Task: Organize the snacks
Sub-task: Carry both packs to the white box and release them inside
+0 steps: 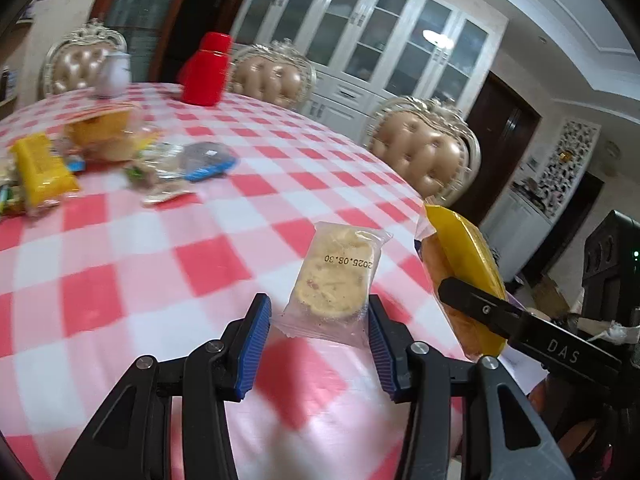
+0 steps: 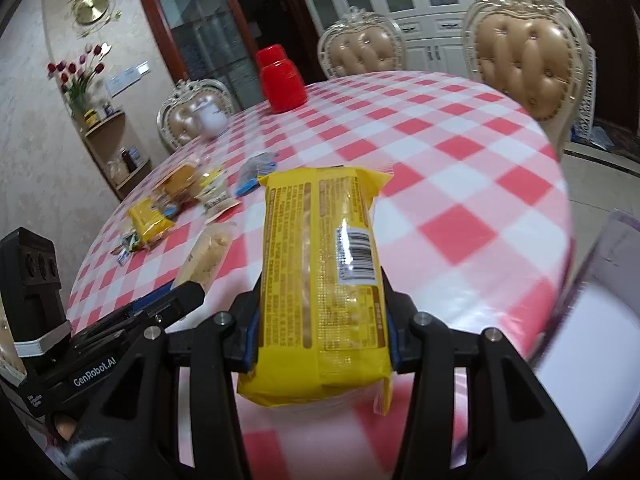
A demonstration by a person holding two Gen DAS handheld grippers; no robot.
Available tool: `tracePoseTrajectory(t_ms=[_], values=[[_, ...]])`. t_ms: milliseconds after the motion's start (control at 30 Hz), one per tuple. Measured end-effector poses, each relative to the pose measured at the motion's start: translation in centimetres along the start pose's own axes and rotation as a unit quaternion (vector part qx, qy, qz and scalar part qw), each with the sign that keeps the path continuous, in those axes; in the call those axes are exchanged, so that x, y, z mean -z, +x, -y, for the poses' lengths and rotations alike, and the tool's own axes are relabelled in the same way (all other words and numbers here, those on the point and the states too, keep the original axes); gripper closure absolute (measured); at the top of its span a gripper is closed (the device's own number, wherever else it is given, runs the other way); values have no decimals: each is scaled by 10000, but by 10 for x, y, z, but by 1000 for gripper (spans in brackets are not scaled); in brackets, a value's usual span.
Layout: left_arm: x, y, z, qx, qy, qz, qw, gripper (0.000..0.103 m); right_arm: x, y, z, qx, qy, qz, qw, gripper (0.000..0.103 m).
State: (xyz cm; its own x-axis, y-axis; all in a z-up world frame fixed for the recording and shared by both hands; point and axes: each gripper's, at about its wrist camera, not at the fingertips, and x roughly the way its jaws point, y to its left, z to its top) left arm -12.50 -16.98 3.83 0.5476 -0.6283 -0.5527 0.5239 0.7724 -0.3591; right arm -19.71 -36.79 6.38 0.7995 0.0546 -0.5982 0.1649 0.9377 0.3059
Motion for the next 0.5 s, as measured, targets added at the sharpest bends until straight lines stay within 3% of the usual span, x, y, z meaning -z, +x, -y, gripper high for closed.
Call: tracePoseTrajectory(t_ms=[300,500], values=[[6,19,70,429,690,-256,9964,55,4,-29,53,434,268,74,9987,53],[19,36,116,715,1138,-551,9894,55,7,-49,99,886,514,79,9947,53]])
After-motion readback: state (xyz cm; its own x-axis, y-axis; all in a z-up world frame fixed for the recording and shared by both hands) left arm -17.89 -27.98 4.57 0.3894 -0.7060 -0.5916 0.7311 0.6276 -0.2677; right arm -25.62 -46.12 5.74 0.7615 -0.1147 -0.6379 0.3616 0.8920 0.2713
